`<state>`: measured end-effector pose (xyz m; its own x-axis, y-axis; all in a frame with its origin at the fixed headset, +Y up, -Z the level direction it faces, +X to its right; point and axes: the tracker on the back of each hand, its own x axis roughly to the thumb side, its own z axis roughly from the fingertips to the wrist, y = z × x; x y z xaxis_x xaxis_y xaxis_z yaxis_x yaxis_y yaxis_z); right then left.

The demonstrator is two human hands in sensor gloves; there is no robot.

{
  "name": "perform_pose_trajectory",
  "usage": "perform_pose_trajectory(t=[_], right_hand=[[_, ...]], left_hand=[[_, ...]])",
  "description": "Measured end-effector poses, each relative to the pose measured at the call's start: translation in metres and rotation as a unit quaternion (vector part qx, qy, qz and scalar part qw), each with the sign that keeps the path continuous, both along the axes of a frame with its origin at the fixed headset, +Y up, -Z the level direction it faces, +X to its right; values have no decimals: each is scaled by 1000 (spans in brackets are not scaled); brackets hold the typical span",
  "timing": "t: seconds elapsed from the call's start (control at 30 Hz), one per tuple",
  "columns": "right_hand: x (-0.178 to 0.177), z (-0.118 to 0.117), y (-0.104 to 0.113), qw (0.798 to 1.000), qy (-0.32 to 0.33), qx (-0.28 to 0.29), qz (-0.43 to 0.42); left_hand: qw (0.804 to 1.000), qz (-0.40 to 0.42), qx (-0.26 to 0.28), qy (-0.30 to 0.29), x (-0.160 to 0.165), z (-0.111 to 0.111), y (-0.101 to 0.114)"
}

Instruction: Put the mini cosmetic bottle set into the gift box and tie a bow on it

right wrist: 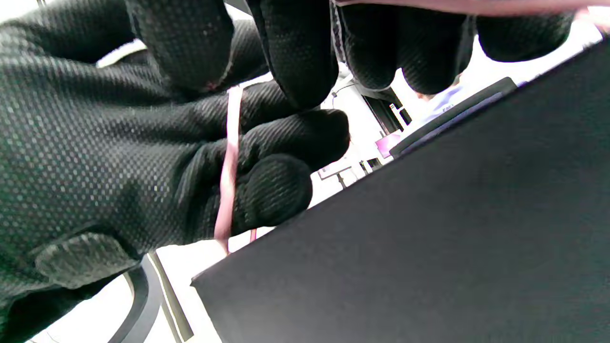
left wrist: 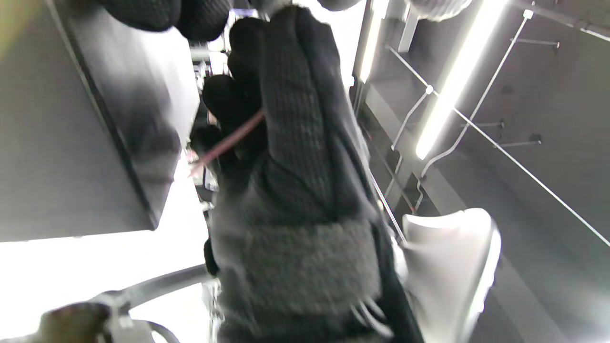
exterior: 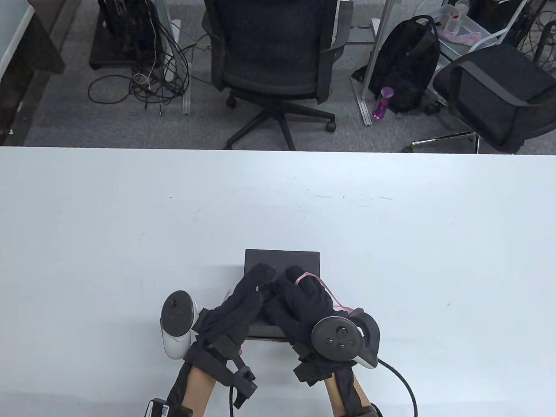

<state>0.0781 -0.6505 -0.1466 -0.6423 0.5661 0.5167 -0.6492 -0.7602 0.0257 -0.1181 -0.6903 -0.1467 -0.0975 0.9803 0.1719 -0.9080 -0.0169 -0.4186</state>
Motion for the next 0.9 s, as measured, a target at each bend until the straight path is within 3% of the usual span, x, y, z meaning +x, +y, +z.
perform_pose_trajectory(t=[0.23,0.43,0.63,0.77,0.9], right_hand=[[-7,1,-5,1000,-2,-4,3],[-2,-2,-6,995,-2,-29,-94],[6,-6,-7,990,8,-55,-130],[20,-11,-5,973,22,-90,-209],[38,-16,-8,938,31,-127,-321]], left_hand=[[997,35,6,-68,14,3,2],[995,54,-1,-85,16,4,1],[995,42,0,-87,17,3,2],[997,46,-4,-54,5,3,6],[998,57,15,39,-14,0,11]])
